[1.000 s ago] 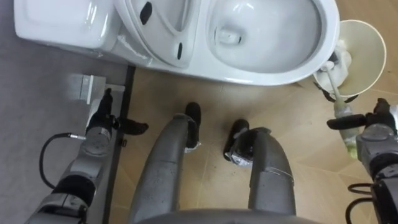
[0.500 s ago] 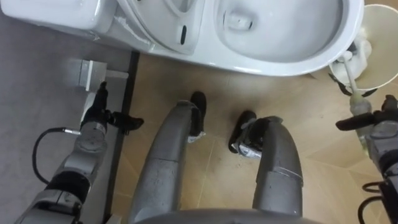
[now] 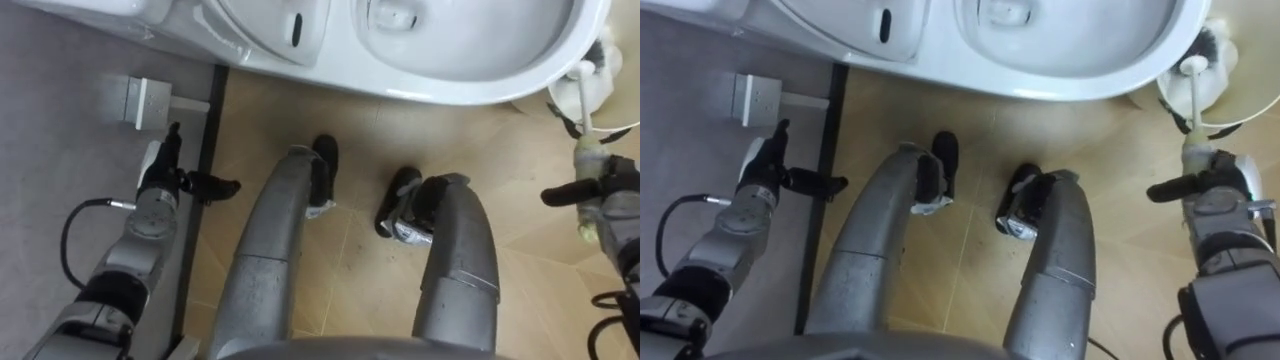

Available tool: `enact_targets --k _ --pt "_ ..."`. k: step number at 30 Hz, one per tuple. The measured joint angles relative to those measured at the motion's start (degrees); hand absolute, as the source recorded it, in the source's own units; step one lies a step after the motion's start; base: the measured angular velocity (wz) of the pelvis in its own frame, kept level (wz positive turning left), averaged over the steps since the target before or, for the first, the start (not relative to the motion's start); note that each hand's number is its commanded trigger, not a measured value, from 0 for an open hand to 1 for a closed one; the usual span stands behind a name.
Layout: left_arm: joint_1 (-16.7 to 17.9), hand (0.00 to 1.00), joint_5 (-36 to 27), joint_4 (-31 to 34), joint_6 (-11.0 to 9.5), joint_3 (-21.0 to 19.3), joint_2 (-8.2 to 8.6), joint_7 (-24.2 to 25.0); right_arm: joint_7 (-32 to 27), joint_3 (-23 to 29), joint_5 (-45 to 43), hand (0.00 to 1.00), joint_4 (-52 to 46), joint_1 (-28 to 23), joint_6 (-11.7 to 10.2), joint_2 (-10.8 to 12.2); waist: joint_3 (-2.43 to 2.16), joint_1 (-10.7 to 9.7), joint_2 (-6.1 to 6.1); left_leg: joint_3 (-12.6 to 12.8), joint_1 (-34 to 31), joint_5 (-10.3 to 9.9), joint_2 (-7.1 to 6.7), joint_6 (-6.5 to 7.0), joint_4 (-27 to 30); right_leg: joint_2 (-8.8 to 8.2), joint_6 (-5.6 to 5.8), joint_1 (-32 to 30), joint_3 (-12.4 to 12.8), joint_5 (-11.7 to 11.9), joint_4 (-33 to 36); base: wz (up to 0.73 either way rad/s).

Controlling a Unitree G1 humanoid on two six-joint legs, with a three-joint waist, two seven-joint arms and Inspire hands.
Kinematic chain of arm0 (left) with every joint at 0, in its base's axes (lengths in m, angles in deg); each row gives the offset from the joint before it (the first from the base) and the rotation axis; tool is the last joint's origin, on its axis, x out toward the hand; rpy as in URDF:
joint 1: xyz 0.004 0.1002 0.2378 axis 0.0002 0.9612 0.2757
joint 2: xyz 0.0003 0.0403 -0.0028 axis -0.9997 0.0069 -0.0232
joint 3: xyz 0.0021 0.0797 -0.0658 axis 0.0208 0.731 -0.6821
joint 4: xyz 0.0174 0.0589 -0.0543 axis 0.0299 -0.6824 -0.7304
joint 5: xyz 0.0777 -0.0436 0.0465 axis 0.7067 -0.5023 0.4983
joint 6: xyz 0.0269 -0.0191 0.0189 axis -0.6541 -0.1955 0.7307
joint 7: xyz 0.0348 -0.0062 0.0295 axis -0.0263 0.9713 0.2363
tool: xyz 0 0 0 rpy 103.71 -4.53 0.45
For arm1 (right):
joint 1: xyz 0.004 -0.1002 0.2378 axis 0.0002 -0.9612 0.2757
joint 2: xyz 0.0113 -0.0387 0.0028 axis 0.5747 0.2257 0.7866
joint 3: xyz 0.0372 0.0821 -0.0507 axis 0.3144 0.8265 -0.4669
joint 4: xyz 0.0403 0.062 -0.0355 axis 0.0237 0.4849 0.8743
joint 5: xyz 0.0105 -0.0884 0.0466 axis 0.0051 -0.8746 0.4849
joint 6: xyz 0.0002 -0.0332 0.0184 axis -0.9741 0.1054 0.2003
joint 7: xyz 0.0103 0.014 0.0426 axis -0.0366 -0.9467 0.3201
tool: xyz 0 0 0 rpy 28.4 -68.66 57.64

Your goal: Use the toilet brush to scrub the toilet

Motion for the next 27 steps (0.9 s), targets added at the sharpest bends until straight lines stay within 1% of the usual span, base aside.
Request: enact_targets --k 8,14,17,20,21,22,23,25,26,27 --pt "0.01 0.00 -0.10 -0.26 -0.02 0.29 0.00 1.49 1.08 0.01 2.29 1.00 1.30 -0.39 -0.05 -0.34 -0.03 0.30 0.06 0.05 -0.01 -0.16 0.00 0.12 0.36 -0.03 0.08 0.00 0.06 -0.05 0.29 0.00" --pt "0.60 0.00 -0.82 -0.30 0.17 0.48 0.00 1.50 1.08 -0.38 3.15 1.00 1.36 -2.07 0.05 -0.36 -0.17 0.56 0.28 0.11 1.01 -0.40 0.01 0.15 0.60 -0.06 0.12 1.09 0.12 -0.24 0.44 0.00" --pt "1.84 0.00 -0.93 -0.37 0.32 0.54 0.00 1.41 1.09 -0.51 4.15 1.00 1.29 -2.34 0.11 -0.39 -0.23 0.58 0.39 0.14 3.45 -0.40 0.03 0.13 -0.43 0.13 0.25 3.52 0.09 -0.18 -0.66 0.00" --pt "2.98 0.00 -1.30 -1.45 0.44 0.51 -0.09 1.39 1.69 -0.56 4.07 1.00 1.27 -3.34 0.96 -0.20 -0.34 0.95 0.51 0.10 7.19 -0.41 0.24 0.01 -2.09 0.79 0.59 7.25 0.00 0.05 -2.74 -0.06" --pt "3.74 0.00 -1.32 -2.18 0.45 0.44 -0.19 1.35 1.88 -0.56 4.06 1.00 1.17 -3.61 1.21 -0.20 -0.49 1.01 0.68 0.13 8.62 -0.38 0.47 -0.04 -2.98 1.21 0.68 8.71 -0.06 0.39 -3.97 -0.14" --pt "4.47 0.00 -1.33 -2.80 0.88 0.30 -0.19 1.30 1.96 -0.55 4.01 1.00 1.17 -3.95 1.30 -0.17 -0.56 1.03 0.79 0.15 10.27 -0.33 0.68 -0.11 -3.99 1.71 0.86 10.42 -0.07 0.76 -5.29 -0.15" --pt "5.03 0.00 -1.34 -2.85 1.07 0.22 -0.25 1.26 2.05 -0.55 4.01 1.00 1.17 -4.08 1.34 -0.10 -0.58 1.02 0.81 0.17 11.21 -0.31 0.85 -0.13 -4.54 1.92 0.88 11.36 -0.17 1.00 -6.10 -0.14" --pt "6.36 0.00 -1.22 -2.94 1.41 0.23 -0.46 1.25 2.47 -0.45 3.90 1.00 1.07 -4.47 1.35 0.14 -0.67 0.92 0.76 0.16 14.74 0.07 1.20 -0.16 -6.97 2.86 1.14 14.93 -0.25 1.83 -9.11 -0.12" --pt "6.68 0.00 -1.19 -3.02 1.47 0.23 -0.46 1.31 2.47 -0.36 3.90 1.00 1.15 -4.52 1.36 0.29 -0.68 0.81 0.77 0.13 15.64 0.25 1.20 -0.20 -7.78 3.02 1.17 15.87 -0.35 2.10 -10.00 -0.09" --pt "7.19 0.00 -1.15 -3.04 1.46 0.24 -0.46 1.44 2.47 0.04 3.86 1.00 1.25 -4.74 1.34 0.71 -0.68 0.64 0.77 0.11 17.54 0.57 1.18 -0.29 -9.28 3.53 1.32 17.83 -0.40 2.72 -11.76 -0.09"
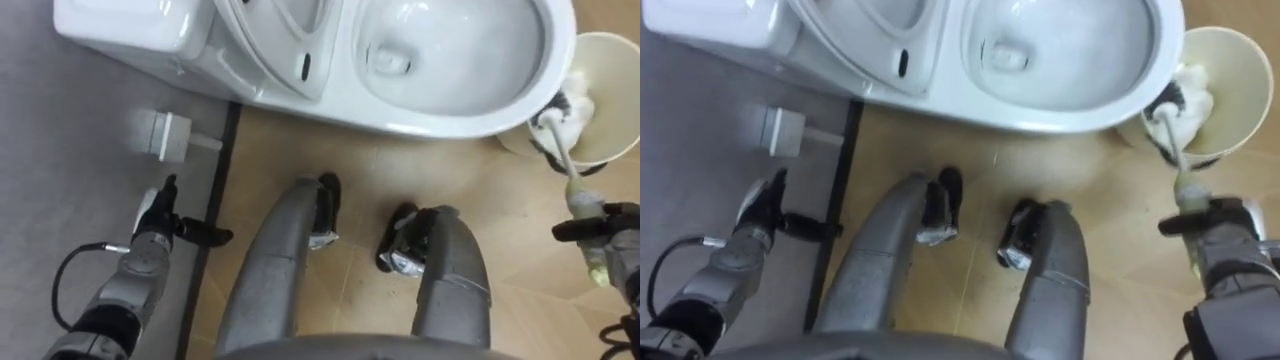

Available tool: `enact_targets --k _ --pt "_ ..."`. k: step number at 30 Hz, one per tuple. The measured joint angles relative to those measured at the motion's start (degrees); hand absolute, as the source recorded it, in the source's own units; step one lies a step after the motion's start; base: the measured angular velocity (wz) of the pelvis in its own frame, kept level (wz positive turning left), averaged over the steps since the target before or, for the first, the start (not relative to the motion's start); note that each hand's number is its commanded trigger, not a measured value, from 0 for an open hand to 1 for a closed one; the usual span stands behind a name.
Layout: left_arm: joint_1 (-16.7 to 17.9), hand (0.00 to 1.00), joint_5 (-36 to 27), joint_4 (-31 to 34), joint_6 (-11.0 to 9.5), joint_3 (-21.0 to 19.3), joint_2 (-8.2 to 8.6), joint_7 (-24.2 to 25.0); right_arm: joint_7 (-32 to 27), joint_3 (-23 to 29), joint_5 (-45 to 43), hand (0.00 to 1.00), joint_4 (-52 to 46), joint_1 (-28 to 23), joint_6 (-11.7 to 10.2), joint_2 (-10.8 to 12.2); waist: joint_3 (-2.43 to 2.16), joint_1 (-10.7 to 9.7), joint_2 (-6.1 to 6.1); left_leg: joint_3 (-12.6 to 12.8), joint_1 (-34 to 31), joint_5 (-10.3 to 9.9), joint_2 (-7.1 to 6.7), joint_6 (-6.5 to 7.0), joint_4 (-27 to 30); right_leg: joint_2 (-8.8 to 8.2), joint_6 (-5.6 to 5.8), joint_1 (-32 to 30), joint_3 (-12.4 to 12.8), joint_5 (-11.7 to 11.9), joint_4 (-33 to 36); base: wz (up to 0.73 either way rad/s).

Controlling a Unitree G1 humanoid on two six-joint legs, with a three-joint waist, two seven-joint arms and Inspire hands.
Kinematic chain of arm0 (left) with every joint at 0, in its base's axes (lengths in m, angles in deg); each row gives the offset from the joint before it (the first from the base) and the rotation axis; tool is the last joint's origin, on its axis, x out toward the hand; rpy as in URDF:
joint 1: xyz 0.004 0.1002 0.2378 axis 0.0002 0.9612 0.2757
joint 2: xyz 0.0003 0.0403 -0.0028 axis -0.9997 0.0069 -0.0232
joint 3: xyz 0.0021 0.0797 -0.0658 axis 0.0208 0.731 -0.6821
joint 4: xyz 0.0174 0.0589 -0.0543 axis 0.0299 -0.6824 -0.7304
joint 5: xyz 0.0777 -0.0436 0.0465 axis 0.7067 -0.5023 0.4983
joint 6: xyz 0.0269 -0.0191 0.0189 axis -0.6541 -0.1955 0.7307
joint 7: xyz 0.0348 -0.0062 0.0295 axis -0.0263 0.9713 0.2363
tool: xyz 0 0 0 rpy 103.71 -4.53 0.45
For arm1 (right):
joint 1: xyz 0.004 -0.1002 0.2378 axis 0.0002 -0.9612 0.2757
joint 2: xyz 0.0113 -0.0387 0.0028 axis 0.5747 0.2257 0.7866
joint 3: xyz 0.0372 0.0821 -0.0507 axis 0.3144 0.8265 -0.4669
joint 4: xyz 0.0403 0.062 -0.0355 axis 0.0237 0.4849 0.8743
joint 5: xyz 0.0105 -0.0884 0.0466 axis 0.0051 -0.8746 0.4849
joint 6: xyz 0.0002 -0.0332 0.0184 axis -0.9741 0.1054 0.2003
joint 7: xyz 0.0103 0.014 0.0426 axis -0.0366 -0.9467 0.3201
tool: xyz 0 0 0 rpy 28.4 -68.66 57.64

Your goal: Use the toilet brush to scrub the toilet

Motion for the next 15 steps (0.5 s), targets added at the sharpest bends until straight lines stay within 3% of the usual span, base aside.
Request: enact_targets --k 8,10,12,15 --pt "0.99 0.00 0.48 -0.72 -0.74 -0.30 0.06 1.52 0.63 1.42 1.21 1.00 0.29 -1.27 -0.63 1.42 -0.10 -0.33 -0.68 0.18 14.55 2.11 0.26 -0.41 -10.81 1.90 0.90 14.52 -0.71 3.11 -12.07 -0.03" --pt "2.15 0.00 0.64 -0.28 -1.33 -1.14 0.01 1.55 0.78 2.26 2.71 1.00 -0.06 -2.32 -1.34 2.78 -0.60 -0.71 -2.00 0.20 18.61 2.37 0.07 -0.59 -13.70 2.31 1.27 18.67 -0.99 3.44 -15.12 0.03" --pt "3.74 0.00 1.18 0.77 -1.43 -2.19 0.02 1.65 1.49 4.10 2.59 1.00 -0.11 -3.68 -1.81 3.72 -0.67 -1.57 -2.33 -0.37 21.89 2.54 0.09 -0.77 -15.89 2.95 1.52 22.74 -1.86 4.04 -18.57 0.12" --pt "6.32 0.00 4.07 2.59 -1.62 -4.25 0.07 1.94 1.83 6.10 3.47 1.00 -0.44 -6.54 -2.03 4.84 -1.28 -1.90 -3.08 -0.44 26.97 2.61 0.19 -0.92 -19.12 3.83 2.01 28.76 -2.73 4.82 -23.57 0.08"
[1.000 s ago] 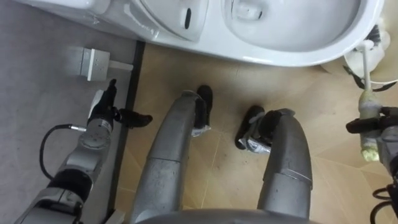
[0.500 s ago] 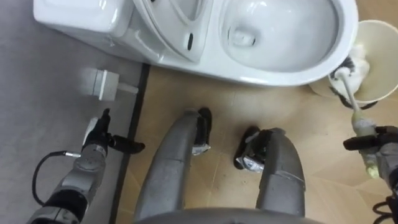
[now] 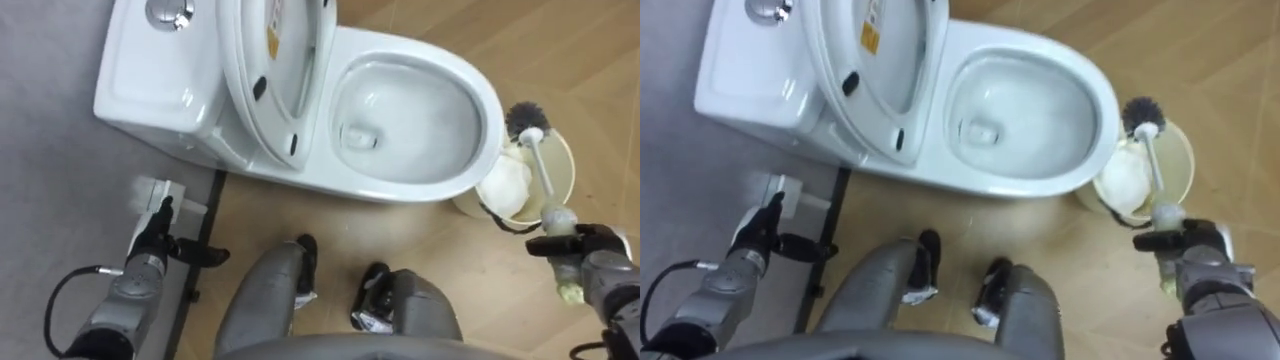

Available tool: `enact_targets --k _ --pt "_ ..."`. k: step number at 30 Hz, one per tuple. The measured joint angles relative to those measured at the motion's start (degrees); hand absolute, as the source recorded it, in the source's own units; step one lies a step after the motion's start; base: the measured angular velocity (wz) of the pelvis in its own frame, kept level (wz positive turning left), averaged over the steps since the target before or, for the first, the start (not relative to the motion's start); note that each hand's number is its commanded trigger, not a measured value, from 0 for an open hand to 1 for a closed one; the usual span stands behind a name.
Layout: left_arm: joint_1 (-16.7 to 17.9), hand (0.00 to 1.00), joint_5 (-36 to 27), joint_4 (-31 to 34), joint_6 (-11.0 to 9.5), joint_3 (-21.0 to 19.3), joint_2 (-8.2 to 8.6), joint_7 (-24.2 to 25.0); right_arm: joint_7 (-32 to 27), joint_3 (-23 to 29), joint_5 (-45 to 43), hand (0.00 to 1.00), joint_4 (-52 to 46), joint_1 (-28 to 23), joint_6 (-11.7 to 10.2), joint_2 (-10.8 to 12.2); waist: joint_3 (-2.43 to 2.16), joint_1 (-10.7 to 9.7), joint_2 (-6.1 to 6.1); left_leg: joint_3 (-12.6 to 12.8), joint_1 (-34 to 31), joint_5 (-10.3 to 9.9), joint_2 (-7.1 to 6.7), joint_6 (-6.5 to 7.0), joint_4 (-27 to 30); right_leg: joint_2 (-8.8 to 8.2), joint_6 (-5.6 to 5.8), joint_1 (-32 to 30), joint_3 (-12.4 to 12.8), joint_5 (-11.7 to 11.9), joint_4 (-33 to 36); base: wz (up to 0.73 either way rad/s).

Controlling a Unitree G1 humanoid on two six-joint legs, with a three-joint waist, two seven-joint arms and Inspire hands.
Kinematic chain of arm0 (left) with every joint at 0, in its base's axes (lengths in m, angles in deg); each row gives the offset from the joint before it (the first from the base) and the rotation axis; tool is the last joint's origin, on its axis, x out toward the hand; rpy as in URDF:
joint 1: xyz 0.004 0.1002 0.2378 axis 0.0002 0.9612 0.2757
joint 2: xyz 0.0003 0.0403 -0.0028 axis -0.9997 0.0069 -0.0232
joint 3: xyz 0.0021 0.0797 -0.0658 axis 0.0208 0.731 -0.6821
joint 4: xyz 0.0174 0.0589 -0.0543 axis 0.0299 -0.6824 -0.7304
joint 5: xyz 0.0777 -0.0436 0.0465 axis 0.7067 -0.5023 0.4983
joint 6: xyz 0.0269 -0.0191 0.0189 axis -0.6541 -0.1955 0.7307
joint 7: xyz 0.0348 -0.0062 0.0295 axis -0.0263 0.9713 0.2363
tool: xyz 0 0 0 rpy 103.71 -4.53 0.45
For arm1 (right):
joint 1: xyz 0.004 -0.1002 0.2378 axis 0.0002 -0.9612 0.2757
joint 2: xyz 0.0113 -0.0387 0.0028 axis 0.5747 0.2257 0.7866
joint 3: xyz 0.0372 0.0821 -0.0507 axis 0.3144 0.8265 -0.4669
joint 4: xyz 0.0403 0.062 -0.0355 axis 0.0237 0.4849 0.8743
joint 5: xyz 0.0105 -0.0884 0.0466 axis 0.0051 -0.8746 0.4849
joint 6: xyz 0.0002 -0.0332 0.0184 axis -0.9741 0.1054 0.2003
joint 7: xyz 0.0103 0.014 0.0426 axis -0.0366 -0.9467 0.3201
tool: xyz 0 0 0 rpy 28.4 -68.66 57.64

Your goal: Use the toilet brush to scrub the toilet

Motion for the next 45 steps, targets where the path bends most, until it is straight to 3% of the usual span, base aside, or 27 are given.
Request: enact_targets --k 5,8,14,17,19,20,21,24,28,36,41,45 --pt "5.62 0.00 4.85 5.03 -0.59 -3.92 0.54 0.36 -0.16 2.88 0.43 1.00 -3.39 -6.45 -0.59 1.36 -0.30 -0.10 -0.54 0.29 9.26 -0.02 -0.70 -0.03 -5.30 0.49 1.05 9.61 -0.23 0.89 -6.80 0.02" --pt "9.87 0.00 8.14 10.88 -0.96 -6.46 1.02 0.09 -0.74 4.26 0.40 1.00 -5.41 -9.55 -0.82 3.72 -0.83 -0.96 -1.14 0.10 13.44 0.00 -1.18 -0.10 -7.90 0.64 1.49 14.19 -0.93 1.15 -10.17 0.08" --pt "13.65 0.00 13.85 14.73 -1.56 -8.19 2.81 -2.33 -0.40 4.13 0.30 1.00 -6.57 -11.44 -2.16 6.16 -0.80 -1.52 -1.37 -0.59 19.27 -0.19 -1.70 -0.37 -9.99 1.47 2.13 21.18 -2.05 1.61 -14.83 0.09" --pt "17.12 0.00 19.10 19.88 -1.66 -9.32 3.93 -4.21 0.11 4.35 -0.87 1.00 -7.88 -13.38 -2.49 6.59 -0.87 -1.28 -1.72 -1.81 21.32 -0.31 -2.02 -0.55 -11.14 1.37 2.25 23.48 -2.73 1.55 -15.97 0.16" --pt "20.67 0.00 22.61 25.09 -1.85 -11.04 5.68 -6.32 0.19 4.68 -1.31 1.00 -9.83 -14.23 -2.55 6.73 -0.80 -1.02 -1.85 -1.91 22.33 -0.35 -2.07 -0.61 -11.51 1.36 2.28 24.49 -2.63 1.49 -16.05 0.00" --pt "21.33 0.00 23.08 25.69 -2.19 -11.18 5.88 -6.91 0.21 4.74 -1.47 1.00 -10.31 -14.39 -2.53 6.73 -0.66 -0.94 -2.19 -1.91 22.63 -0.35 -2.11 -0.63 -11.67 1.35 2.29 24.70 -2.62 1.49 -16.09 0.00" --pt "22.37 0.00 24.18 26.62 -2.73 -11.37 6.01 -7.83 0.42 4.74 -1.59 1.00 -11.23 -14.53 -2.60 6.73 -0.81 -0.53 -2.11 -2.25 22.75 -0.37 -2.20 -0.66 -11.63 1.37 2.32 25.10 -2.93 1.46 -16.07 0.11" --pt "22.79 0.00 27.04 28.82 -3.66 -11.48 6.02 -10.26 1.09 4.97 -3.46 1.00 -11.60 -14.50 -3.04 6.73 -0.84 0.56 -2.36 -2.96 22.96 -0.42 -2.30 -0.74 -11.30 1.42 2.36 25.70 -3.55 1.37 -16.41 0.12" --pt "23.01 0.00 31.72 29.40 -7.33 -11.63 6.00 -14.71 1.90 6.42 -7.11 1.00 -11.60 -14.14 -4.43 7.01 -0.71 2.19 -2.58 -3.83 23.53 -0.45 -2.47 -0.76 -10.96 1.54 2.40 27.10 -4.67 1.43 -16.89 0.11" --pt "22.89 0.00 37.59 30.64 -10.11 -11.88 5.79 -16.86 3.99 6.73 -15.41 1.00 -12.96 -13.15 -5.92 7.03 -0.66 3.81 -1.40 -5.24 22.64 -1.20 -2.31 -1.14 -8.74 1.90 2.16 27.49 -5.67 1.24 -16.58 0.06" --pt "21.55 0.00 38.83 30.64 -11.48 -11.79 5.48 -17.26 4.45 6.24 -19.64 1.00 -12.66 -12.17 -7.29 7.15 -0.35 3.80 -1.06 -6.02 21.71 -1.66 -2.29 -1.28 -7.28 2.02 2.09 27.26 -6.12 0.76 -15.98 0.09" --pt "20.92 0.00 40.38 30.64 -12.47 -11.25 5.30 -18.19 4.45 6.25 -22.04 1.00 -12.26 -11.60 -7.48 7.14 -0.46 3.82 -0.76 -6.12 19.83 -1.75 -2.15 -1.31 -6.67 2.11 1.97 25.56 -6.28 0.70 -15.63 0.00"
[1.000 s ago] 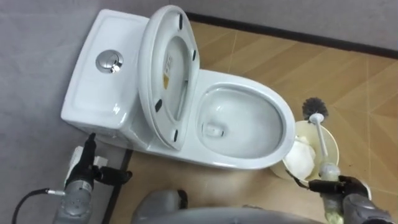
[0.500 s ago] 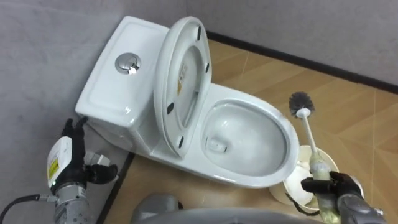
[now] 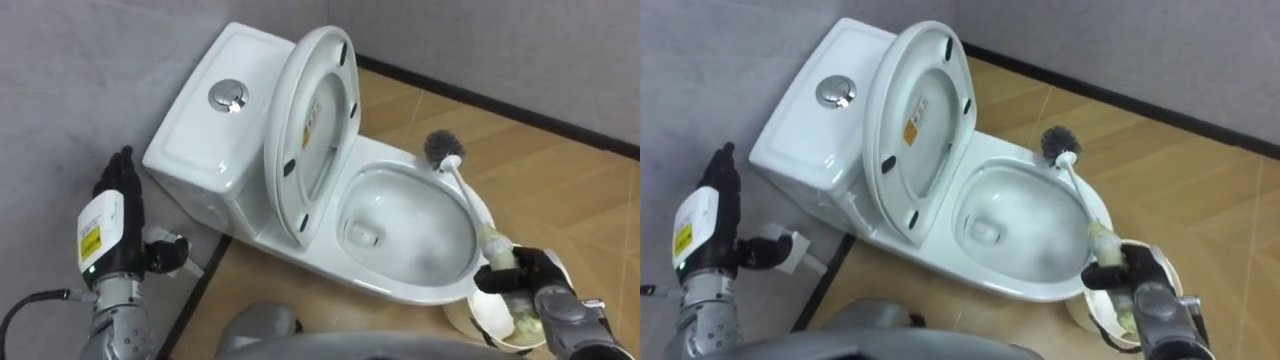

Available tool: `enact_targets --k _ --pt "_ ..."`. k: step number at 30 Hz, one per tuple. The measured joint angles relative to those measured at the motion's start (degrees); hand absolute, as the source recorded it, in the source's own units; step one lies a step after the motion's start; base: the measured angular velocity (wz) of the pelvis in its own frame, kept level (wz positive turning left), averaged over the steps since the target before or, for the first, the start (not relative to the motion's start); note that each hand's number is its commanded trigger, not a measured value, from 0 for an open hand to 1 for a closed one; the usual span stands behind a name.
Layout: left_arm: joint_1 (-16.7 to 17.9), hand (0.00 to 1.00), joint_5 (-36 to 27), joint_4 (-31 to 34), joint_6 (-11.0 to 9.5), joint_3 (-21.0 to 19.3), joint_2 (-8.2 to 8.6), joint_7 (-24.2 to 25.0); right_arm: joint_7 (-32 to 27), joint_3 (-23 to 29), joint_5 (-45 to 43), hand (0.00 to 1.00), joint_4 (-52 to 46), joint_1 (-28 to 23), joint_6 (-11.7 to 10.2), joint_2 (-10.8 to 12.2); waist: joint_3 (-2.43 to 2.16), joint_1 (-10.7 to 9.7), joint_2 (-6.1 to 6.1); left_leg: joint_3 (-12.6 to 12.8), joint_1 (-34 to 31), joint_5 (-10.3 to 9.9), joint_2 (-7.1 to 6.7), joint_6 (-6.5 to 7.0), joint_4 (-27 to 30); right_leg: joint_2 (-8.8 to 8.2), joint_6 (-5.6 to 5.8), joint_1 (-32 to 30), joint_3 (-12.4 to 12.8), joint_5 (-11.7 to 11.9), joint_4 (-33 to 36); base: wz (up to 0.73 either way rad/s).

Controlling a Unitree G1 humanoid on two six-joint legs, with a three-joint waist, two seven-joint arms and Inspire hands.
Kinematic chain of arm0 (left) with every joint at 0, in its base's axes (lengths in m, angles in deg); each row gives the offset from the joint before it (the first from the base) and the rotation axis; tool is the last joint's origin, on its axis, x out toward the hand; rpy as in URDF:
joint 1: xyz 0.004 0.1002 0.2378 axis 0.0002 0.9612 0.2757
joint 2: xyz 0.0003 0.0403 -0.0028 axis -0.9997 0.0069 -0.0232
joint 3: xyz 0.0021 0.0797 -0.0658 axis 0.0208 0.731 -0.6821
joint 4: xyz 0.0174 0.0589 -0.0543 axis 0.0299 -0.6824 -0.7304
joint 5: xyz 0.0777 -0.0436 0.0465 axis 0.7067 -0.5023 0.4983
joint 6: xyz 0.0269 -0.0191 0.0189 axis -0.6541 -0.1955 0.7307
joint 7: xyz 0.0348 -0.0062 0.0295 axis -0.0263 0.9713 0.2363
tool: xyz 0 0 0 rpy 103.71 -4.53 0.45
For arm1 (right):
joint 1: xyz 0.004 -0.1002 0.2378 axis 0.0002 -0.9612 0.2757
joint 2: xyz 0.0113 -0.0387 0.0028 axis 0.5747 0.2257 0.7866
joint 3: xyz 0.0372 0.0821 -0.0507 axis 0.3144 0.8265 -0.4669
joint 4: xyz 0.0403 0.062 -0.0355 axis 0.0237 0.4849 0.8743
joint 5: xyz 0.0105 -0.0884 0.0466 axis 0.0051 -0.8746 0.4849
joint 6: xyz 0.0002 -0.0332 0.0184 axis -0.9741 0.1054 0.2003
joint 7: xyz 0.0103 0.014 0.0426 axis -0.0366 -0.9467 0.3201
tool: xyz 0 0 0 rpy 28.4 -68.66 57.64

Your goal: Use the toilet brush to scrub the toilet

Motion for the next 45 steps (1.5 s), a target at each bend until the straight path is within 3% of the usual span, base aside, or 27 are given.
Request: enact_targets --k 5,11,18,23,25,29,35,38,40,45 --pt "-1.62 0.00 0.49 -0.01 -0.03 0.76 -0.38 -0.05 0.86 -0.58 -4.00 1.00 1.65 0.80 -0.26 0.00 0.13 -0.12 0.24 -0.05 -1.04 0.01 -0.14 0.03 0.03 -0.27 0.01 -1.17 -0.12 0.00 0.92 -0.01" --pt "-6.23 0.00 4.01 -0.65 -0.04 6.76 -1.35 -0.06 1.01 -2.33 -6.69 1.00 6.02 5.05 -1.80 -0.01 0.33 -0.45 1.14 -0.01 -3.66 0.00 -0.06 0.12 1.55 -0.69 -0.07 -4.14 -0.02 -0.09 3.05 -0.02" --pt "-10.65 0.00 5.12 -3.62 -0.01 9.05 -2.01 -0.50 -1.09 -5.09 -14.04 1.00 7.35 7.31 -1.90 -1.16 0.70 -0.75 2.98 0.35 -9.03 0.42 0.09 0.79 2.84 -1.30 -0.21 -10.39 0.10 -0.15 7.28 -0.06" --pt "-14.14 0.00 6.54 -4.59 -0.08 9.92 -2.74 -2.54 0.04 -11.07 -25.72 1.00 8.66 8.55 -0.09 -2.03 0.88 0.05 3.30 1.51 -13.31 1.45 -0.05 1.34 3.36 -2.60 -0.27 -16.23 0.80 -0.19 10.73 -0.09" --pt "-16.09 0.00 7.39 -6.75 -0.13 11.27 -2.90 -2.81 -0.06 -12.31 -31.97 1.00 8.65 8.96 0.27 -2.04 1.28 -0.10 4.05 1.84 -15.53 1.67 -0.14 1.72 4.09 -2.70 -0.32 -18.48 0.82 -0.19 11.62 -0.07" --pt "-18.25 0.00 7.34 -9.28 -0.24 12.07 -3.01 -4.54 -1.39 -13.52 -34.33 1.00 7.78 9.52 0.49 -2.61 1.42 -0.22 4.14 2.97 -17.93 1.94 -0.17 2.18 4.76 -3.52 -0.31 -22.13 1.54 -0.19 13.12 -0.13" --pt "-19.25 0.00 7.28 -9.91 -0.37 13.02 -4.39 -6.33 -2.43 -14.54 -43.25 1.00 2.03 9.53 4.61 -4.01 1.48 -0.27 3.74 3.27 -20.56 2.12 -0.17 2.36 5.59 -3.78 -0.35 -25.08 1.57 -0.22 14.02 -0.03" --pt "-19.72 0.00 7.13 -9.88 0.05 13.99 -4.68 -8.11 -3.45 -17.84 -44.45 1.00 -1.41 9.29 5.94 -6.37 1.41 -0.06 3.42 3.47 -22.88 2.11 -0.12 2.37 6.73 -4.45 -0.59 -27.27 1.61 -0.38 15.48 0.00" --pt "-20.20 0.00 7.04 -9.92 0.26 14.93 -5.80 -9.68 -4.66 -20.10 -44.50 1.00 -3.62 9.33 6.91 -8.47 1.40 -0.01 3.41 3.53 -25.02 2.07 0.02 2.45 8.20 -4.84 -0.91 -29.30 1.39 -0.69 17.23 0.02" --pt "-22.41 0.00 6.99 -9.76 1.72 16.81 -7.60 -9.92 -7.19 -22.27 -44.99 1.00 -4.05 9.36 8.05 -10.85 1.38 -0.15 3.45 3.52 -28.22 1.75 -0.12 2.69 11.22 -5.88 -1.30 -32.14 0.69 -2.16 21.00 0.06"
